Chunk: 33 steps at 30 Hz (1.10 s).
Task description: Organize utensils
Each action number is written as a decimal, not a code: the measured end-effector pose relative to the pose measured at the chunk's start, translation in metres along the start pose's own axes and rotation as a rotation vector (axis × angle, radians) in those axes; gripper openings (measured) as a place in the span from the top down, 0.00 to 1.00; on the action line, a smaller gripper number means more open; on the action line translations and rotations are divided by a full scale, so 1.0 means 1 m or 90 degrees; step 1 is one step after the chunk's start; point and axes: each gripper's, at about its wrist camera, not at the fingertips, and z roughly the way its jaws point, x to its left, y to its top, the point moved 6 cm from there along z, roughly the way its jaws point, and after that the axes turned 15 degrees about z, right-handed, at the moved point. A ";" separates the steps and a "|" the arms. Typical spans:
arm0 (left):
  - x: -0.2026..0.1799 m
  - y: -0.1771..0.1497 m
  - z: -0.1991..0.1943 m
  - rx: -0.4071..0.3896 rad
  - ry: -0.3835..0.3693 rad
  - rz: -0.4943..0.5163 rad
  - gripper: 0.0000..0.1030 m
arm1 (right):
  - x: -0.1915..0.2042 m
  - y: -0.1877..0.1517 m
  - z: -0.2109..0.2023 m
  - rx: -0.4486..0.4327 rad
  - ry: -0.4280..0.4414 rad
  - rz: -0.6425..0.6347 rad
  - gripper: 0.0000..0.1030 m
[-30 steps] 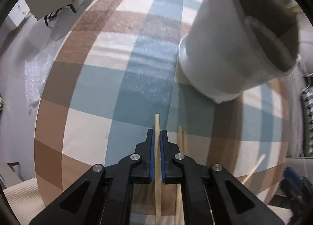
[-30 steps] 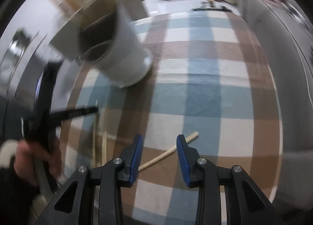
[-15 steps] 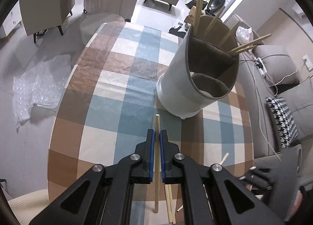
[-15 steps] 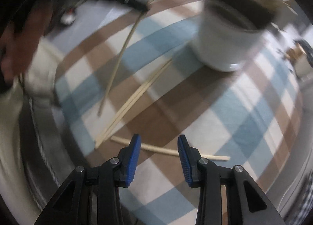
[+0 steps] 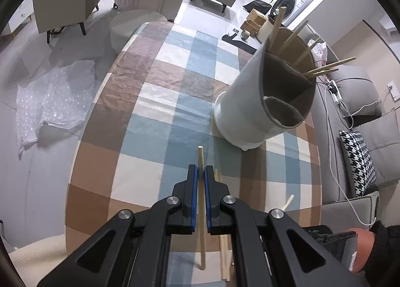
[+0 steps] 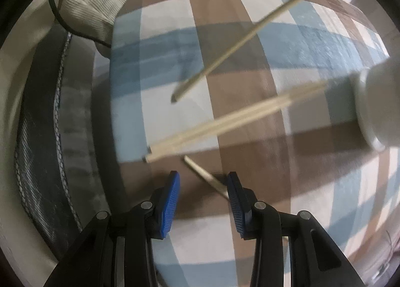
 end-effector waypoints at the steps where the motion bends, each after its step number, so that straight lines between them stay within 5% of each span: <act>1: 0.003 -0.002 0.002 0.006 -0.001 -0.009 0.99 | 0.001 0.001 0.001 0.004 0.015 0.002 0.63; 5: 0.011 -0.002 0.004 0.011 -0.002 -0.024 0.99 | -0.002 0.004 -0.002 -0.005 0.033 -0.007 0.65; 12: 0.011 -0.001 0.004 0.010 -0.006 -0.026 0.99 | -0.022 0.007 -0.004 0.000 0.032 0.010 0.94; 15: 0.010 -0.001 0.005 0.011 -0.004 -0.024 0.99 | -0.034 0.010 -0.007 -0.014 0.047 0.049 0.97; 22: 0.005 0.000 0.007 0.018 0.003 -0.013 0.99 | -0.067 0.020 -0.020 -0.088 0.071 0.214 0.97; 33: -0.023 -0.001 -0.006 0.005 0.012 0.024 0.99 | -0.117 -0.008 -0.072 -0.303 0.138 0.551 0.98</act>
